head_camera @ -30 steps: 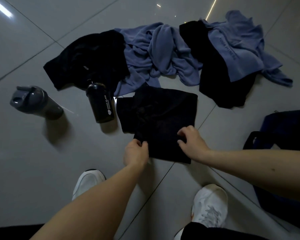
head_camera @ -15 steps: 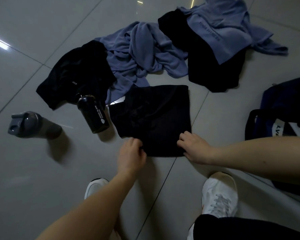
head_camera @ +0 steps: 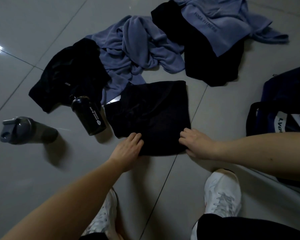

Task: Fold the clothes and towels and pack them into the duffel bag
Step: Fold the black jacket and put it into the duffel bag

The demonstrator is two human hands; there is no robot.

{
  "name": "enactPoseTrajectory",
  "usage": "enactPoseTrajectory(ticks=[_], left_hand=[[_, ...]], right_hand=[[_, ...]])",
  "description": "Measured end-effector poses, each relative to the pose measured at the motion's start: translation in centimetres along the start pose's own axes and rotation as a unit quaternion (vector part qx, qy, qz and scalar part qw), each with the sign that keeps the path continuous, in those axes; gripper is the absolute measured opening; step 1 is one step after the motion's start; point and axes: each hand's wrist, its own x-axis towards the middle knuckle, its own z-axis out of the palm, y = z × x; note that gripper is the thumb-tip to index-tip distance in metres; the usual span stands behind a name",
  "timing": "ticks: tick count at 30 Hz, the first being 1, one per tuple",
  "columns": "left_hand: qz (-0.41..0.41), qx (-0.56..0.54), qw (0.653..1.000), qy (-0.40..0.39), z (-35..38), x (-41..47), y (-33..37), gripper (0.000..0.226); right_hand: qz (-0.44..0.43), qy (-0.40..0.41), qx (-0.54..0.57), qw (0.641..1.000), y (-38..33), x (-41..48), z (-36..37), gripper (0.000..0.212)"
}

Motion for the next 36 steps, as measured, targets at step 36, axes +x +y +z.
enactPoseTrajectory(ticks=[36], left_hand=[[-0.309, -0.524, 0.783, 0.132, -8.1, 6.1, -2.5, 0.030]], right_hand=[[0.360, 0.179, 0.412, 0.818, 4.5, 2.6, -6.4, 0.017]])
